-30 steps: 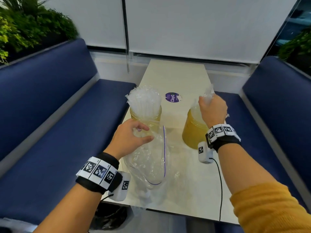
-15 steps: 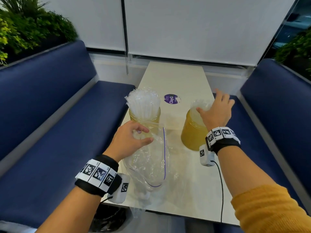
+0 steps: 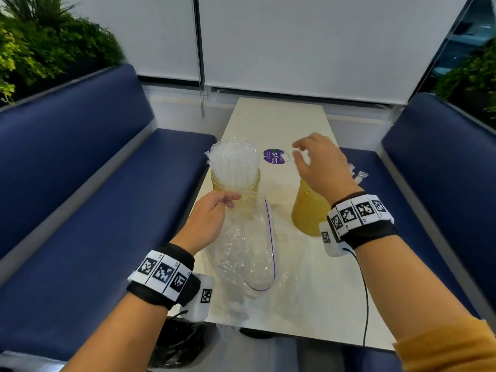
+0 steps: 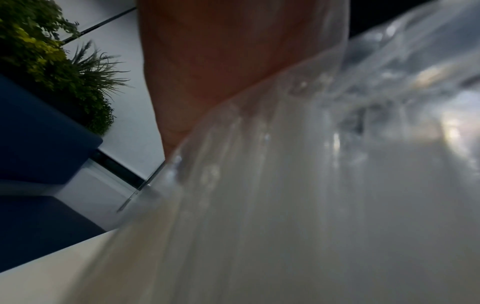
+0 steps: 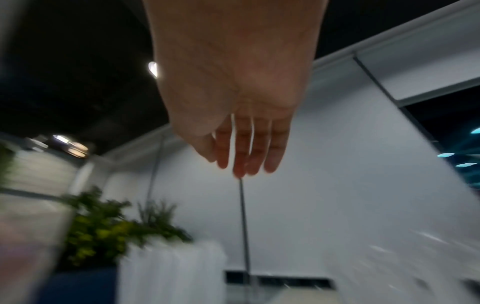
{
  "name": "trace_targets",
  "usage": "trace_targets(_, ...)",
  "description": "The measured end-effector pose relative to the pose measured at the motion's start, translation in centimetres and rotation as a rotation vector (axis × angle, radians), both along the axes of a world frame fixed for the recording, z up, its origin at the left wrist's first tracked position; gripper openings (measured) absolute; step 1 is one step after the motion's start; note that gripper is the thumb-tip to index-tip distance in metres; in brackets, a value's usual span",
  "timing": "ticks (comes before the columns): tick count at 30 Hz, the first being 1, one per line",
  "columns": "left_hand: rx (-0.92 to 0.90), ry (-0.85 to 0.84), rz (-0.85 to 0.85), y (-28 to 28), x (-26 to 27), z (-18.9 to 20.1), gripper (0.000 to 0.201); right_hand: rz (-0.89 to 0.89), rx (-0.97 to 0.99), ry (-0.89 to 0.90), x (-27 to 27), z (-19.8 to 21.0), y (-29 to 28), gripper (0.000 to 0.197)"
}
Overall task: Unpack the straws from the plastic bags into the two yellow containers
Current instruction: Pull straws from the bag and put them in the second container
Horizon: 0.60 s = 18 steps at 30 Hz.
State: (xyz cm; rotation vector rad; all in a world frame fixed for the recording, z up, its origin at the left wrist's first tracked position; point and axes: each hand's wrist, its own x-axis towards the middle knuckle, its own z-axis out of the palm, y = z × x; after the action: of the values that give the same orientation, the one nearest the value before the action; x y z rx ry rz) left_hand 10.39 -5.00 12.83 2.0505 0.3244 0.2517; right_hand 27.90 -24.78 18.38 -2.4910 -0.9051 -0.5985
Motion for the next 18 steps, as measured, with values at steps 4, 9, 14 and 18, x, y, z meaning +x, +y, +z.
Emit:
trace_targets(4, 0.003, -0.018, -0.011, 0.7, -0.1, 0.0, 0.056, 0.372, -0.001, 0.118, -6.4, 3.2, 4.1, 0.013)
trace_targets(9, -0.068, -0.032, -0.034, 1.5, -0.6, 0.3, 0.063, 0.332, -0.538, 0.666, -10.6, 2.2, 6.8, 0.055)
trace_targets(14, -0.145, -0.014, -0.041, 2.1, -1.4, 0.4, 0.059, 0.430, -0.639, 0.789, -11.6, 0.7, 8.1, 0.062)
trace_targets(18, -0.212, -0.037, -0.029, 2.2, -1.7, 0.0, 0.054, 0.415, -0.556, 0.685, -13.0, -0.7, 9.1, 0.053)
